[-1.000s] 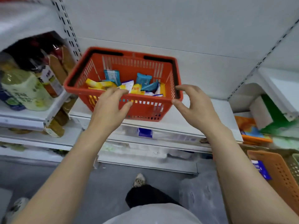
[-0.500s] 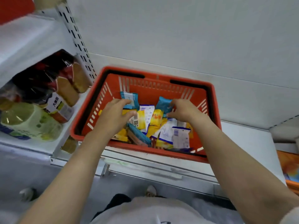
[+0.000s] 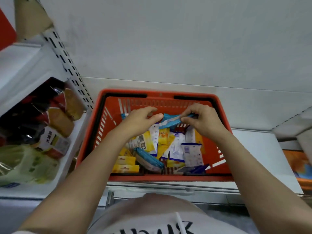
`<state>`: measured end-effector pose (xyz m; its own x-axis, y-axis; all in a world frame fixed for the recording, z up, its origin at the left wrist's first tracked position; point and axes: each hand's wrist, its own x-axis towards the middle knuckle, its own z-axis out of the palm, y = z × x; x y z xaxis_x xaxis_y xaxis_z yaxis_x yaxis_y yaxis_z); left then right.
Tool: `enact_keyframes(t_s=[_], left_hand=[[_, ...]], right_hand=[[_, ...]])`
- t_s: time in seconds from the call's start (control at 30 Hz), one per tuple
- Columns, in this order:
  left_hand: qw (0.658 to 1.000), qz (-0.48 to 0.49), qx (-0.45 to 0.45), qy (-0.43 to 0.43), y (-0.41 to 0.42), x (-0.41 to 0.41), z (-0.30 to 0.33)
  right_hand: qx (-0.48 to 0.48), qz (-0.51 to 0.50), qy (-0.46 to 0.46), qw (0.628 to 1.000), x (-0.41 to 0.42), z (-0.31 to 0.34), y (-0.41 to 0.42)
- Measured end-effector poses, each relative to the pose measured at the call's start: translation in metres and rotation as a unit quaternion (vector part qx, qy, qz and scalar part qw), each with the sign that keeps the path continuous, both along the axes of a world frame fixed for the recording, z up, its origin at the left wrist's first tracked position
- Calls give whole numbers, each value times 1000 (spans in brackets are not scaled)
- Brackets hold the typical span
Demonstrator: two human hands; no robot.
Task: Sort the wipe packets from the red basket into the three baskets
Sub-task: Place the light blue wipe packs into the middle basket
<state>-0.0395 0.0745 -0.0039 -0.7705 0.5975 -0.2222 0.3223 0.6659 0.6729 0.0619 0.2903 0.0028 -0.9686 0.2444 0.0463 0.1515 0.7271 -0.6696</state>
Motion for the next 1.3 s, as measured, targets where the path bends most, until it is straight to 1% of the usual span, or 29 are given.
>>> enact_keyframes(t_s=[0.03, 0.1, 0.17, 0.2, 0.27, 0.3, 0.33, 0.4, 0.47, 0.5, 0.57, 0.63, 0.73, 0.87, 1.0, 1.07, 1.13, 1.2, 1.3], left_hand=[[1000, 1, 17, -22, 4, -1, 1], [993, 8, 65, -101, 11, -2, 1], [977, 8, 107, -186, 17, -3, -1], [970, 10, 125, -210, 20, -3, -3], [961, 28, 163, -220, 26, -3, -5], [960, 36, 177, -214, 31, -2, -6], [960, 38, 184, -207, 35, -1, -8], [962, 24, 185, -202, 42, 1, -11], [961, 9, 185, -204, 51, 1, -18], [961, 16, 189, -201, 54, -1, -23], [962, 60, 193, -183, 57, -8, -38], [973, 89, 161, -139, 56, -19, -54], [982, 72, 114, -133, 57, -25, -71], [985, 45, 89, -141, 65, -23, -81], [990, 22, 51, -132, 72, -21, -82], [992, 31, 37, -117, 76, -20, -83], [990, 73, 43, -113, 77, -19, -84], [981, 111, 75, -142, 74, -20, -82], [970, 114, 116, -182, 63, -23, -71]], right_hand=[[-63, 7, 22, 998, 8, 6, -4], [-184, 22, 54, 981, 19, 13, -13], [-251, 8, 70, 965, 25, 12, -18], [-274, -13, 78, 958, 26, 13, -21], [-279, -84, 90, 952, 26, 7, -23], [-274, -129, 79, 950, 25, 2, -21], [-279, -167, 44, 945, 25, -1, -21], [-323, -199, -37, 925, 25, -9, -22], [-355, -215, -50, 909, 28, -16, -23], [-346, -239, -37, 907, 29, -19, -22], [-315, -302, -10, 900, 34, -24, -16], [-318, -338, 1, 886, 38, -27, -7], [-301, -344, -12, 889, 42, -33, -2], [-241, -349, -22, 905, 40, -34, -3], [-172, -323, -46, 930, 41, -33, -4], [-154, -312, -55, 936, 41, -34, -4], [-145, -308, -65, 938, 42, -36, -5], [-144, -308, -67, 938, 43, -36, -4], [-175, -318, -45, 931, 44, -35, -5]])
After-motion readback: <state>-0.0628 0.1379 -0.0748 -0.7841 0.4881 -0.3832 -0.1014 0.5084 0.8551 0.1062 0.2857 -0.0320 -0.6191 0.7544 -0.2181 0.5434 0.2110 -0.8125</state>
